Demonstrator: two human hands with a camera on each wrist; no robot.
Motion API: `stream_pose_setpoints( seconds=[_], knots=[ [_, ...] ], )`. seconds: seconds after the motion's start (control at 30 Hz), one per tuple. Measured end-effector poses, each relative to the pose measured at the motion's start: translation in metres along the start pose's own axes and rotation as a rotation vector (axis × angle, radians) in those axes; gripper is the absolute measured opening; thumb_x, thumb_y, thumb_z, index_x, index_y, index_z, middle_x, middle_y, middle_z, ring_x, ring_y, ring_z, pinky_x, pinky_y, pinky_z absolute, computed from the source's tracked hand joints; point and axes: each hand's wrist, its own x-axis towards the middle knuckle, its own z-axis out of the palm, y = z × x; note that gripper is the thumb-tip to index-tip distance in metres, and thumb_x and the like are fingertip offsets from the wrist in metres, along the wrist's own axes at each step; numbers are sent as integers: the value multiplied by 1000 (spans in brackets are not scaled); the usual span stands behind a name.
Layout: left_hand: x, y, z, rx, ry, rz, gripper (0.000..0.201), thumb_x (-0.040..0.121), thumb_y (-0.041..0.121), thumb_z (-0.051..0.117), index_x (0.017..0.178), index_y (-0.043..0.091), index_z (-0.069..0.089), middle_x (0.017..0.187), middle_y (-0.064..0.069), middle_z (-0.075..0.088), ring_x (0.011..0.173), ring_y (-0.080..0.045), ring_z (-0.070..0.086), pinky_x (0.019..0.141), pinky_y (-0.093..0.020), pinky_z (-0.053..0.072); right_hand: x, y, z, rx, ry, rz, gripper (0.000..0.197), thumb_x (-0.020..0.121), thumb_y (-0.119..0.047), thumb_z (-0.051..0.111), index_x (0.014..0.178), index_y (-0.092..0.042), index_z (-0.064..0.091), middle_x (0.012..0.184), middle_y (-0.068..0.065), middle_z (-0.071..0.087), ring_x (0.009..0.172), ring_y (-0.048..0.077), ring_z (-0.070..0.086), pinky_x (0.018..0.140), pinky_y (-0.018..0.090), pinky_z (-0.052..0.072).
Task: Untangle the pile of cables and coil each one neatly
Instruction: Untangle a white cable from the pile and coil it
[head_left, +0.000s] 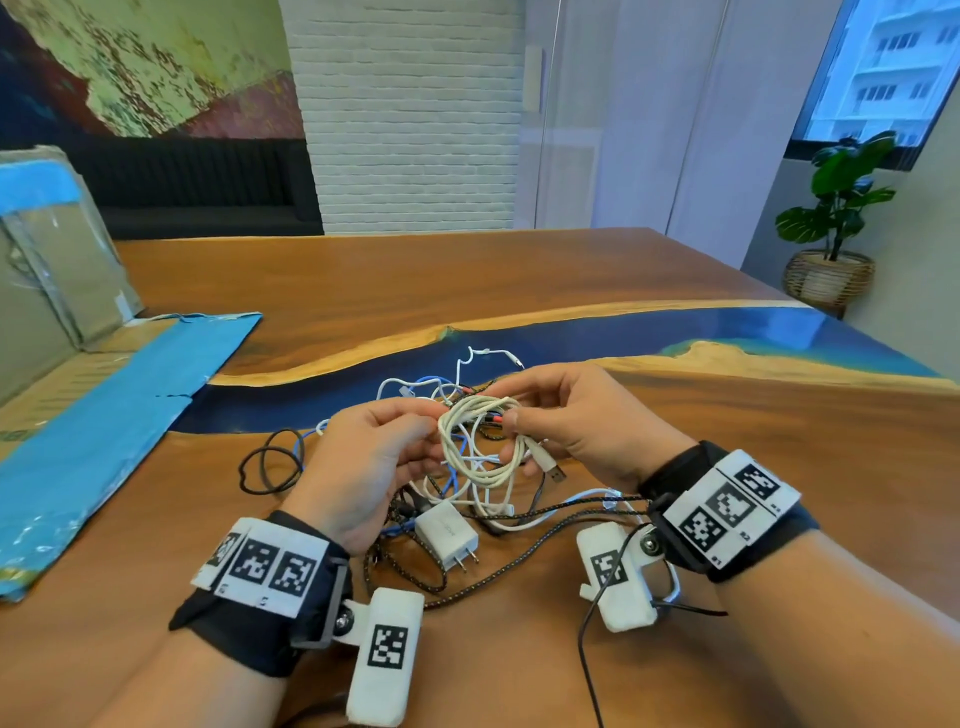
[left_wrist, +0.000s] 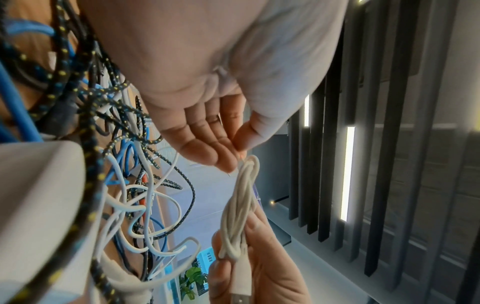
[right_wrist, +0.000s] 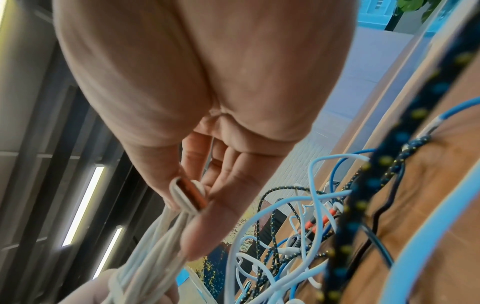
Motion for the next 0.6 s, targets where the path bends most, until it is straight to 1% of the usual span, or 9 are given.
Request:
stream_pose_setpoints(
  seconds=[0.07, 0.17, 0.3, 0.37, 0.43, 0.47, 0.53, 0.57, 0.6],
  knots=[
    [1, -2, 0, 17, 53, 16, 18, 95, -2, 57, 98, -1, 75, 84, -19, 71, 69, -20, 64, 73, -37, 54, 1, 1, 0, -17, 26, -5, 21, 94, 1, 66, 114, -4, 72, 96, 28, 73, 83, 35, 74, 60, 34, 63],
    [2, -4, 2, 46, 70, 37, 18, 95, -2, 58, 97, -1, 75, 86, -21, 73, 70, -21, 66, 76, -39, 53, 2, 2, 0, 4, 85, 2, 18, 92, -1, 71, 109, -2, 72, 94, 23, 76, 78, 33, 74, 59, 34, 62],
    [9, -9, -1, 123, 54, 53, 16, 97, 1, 60, 98, 7, 75, 92, -18, 77, 83, -28, 75, 81, -39, 59, 1, 1, -21, -22, 157, -3, 16, 91, 0, 72, 107, 3, 72, 88, 24, 75, 74, 36, 72, 58, 35, 61],
    [13, -13, -4, 144, 16, 52, 18, 98, 5, 58, 101, 9, 75, 93, -12, 78, 86, -27, 76, 71, -30, 63, -1, -2, -50, -61, 247, -4, 13, 92, 1, 71, 104, 2, 71, 86, 25, 74, 75, 38, 72, 58, 36, 61],
    [18, -18, -7, 164, -5, 70, 18, 99, 8, 58, 101, 10, 76, 94, -9, 79, 84, -24, 77, 63, -23, 62, -5, -6, -90, -103, 371, 23, 10, 91, 1, 72, 101, 0, 72, 83, 23, 73, 72, 34, 73, 58, 36, 62],
    [23, -22, -11, 173, -16, 77, 18, 99, 10, 58, 100, 10, 76, 94, -7, 79, 83, -23, 77, 62, -22, 61, -9, -7, -114, -125, 435, 40, 10, 90, 0, 73, 100, -2, 72, 82, 22, 73, 71, 32, 73, 59, 36, 62],
    [34, -29, -22, 191, -62, 81, 17, 100, 16, 60, 103, 10, 76, 99, -9, 78, 88, -27, 77, 70, -23, 62, -18, -4, -163, -187, 580, 94, 7, 90, -2, 74, 97, -4, 74, 85, 21, 74, 70, 29, 72, 64, 40, 64],
    [36, -31, -24, 178, -98, 54, 21, 98, 25, 64, 107, 11, 76, 105, -12, 77, 95, -32, 75, 78, -21, 60, -24, -1, -186, -216, 653, 133, 6, 91, -3, 73, 96, -5, 74, 88, 22, 74, 70, 28, 71, 67, 42, 64],
    [43, -34, -31, 197, -100, -4, 31, 93, 36, 70, 112, 11, 75, 112, -18, 74, 100, -38, 73, 82, -14, 53, -30, 5, -209, -233, 724, 179, 5, 91, -3, 73, 96, -5, 74, 92, 24, 74, 71, 27, 71, 70, 43, 64]
  ],
)
